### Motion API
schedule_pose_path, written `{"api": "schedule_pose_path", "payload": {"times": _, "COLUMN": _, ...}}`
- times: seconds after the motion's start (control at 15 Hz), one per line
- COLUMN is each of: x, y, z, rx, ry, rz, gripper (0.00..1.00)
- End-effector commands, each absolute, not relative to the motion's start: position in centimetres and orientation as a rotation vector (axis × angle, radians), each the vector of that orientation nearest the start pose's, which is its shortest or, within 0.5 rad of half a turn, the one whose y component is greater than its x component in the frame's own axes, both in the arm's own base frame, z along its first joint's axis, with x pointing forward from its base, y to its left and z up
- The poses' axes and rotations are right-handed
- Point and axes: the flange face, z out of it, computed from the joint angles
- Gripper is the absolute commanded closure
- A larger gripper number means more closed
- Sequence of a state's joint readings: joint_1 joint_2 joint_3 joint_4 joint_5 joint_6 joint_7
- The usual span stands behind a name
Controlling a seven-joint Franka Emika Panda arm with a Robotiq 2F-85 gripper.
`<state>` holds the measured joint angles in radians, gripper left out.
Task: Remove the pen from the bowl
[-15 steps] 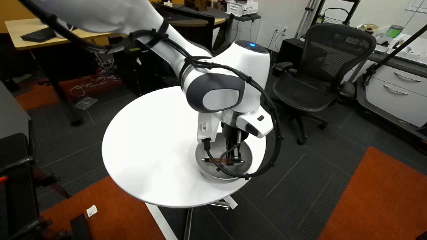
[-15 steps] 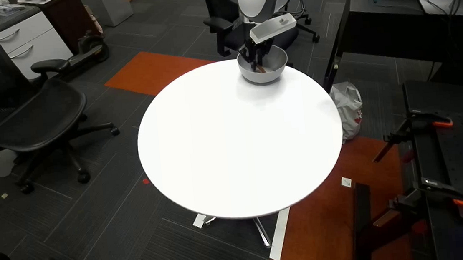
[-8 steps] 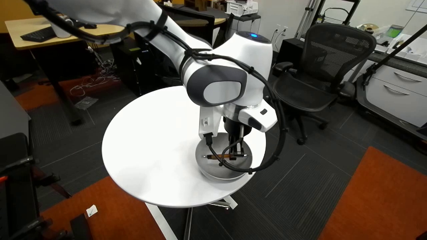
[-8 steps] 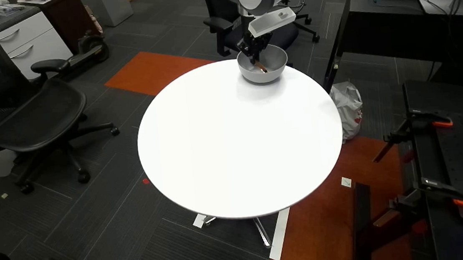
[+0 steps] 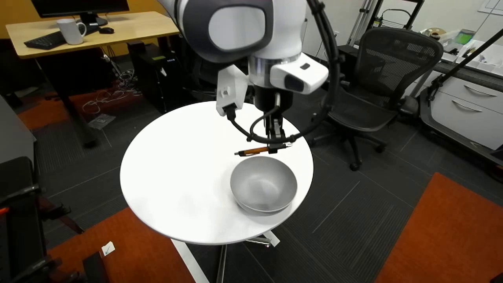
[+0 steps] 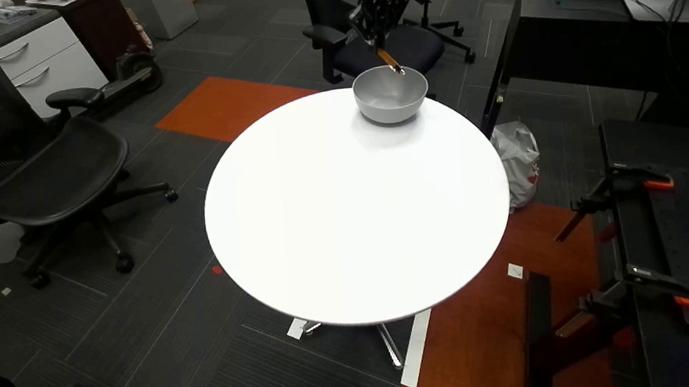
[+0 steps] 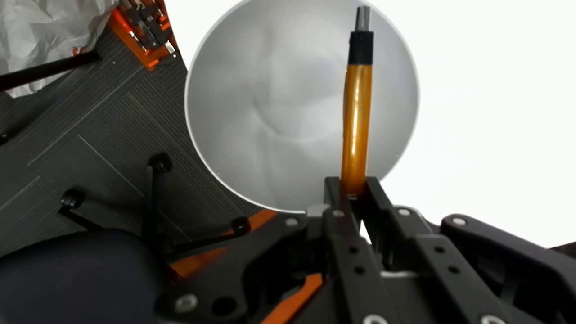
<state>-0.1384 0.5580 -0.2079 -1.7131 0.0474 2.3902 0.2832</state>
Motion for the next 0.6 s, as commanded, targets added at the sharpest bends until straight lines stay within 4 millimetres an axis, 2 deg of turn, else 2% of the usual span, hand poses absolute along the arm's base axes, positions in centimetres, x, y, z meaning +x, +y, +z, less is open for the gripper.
{"api": "schedule_pose_path", "payload": {"times": 0.0, "x": 64.4, "y": -17.1, "z": 31.9, "rx": -3.116, "ry": 0.832, "rz": -0.255, "gripper": 0.96}}
{"api": "schedule_pose_path", "payload": {"times": 0.2, "x": 66.3, "y": -13.5, "z": 32.7, "rx": -3.157, "ry": 0.705, "rz": -0.288, "gripper": 0.96}}
{"api": "schedule_pose_path", "payload": {"times": 0.4, "x": 68.5, "y": -11.0, "z": 31.9, "rx": -3.164, "ry": 0.621, "rz": -0.287, "gripper": 0.96}}
{"api": "schedule_pose_path", "payload": {"times": 0.53, "x": 69.7, "y": -10.2, "z": 30.9, "rx": -3.169, "ry": 0.596, "rz": -0.272, "gripper": 0.96}}
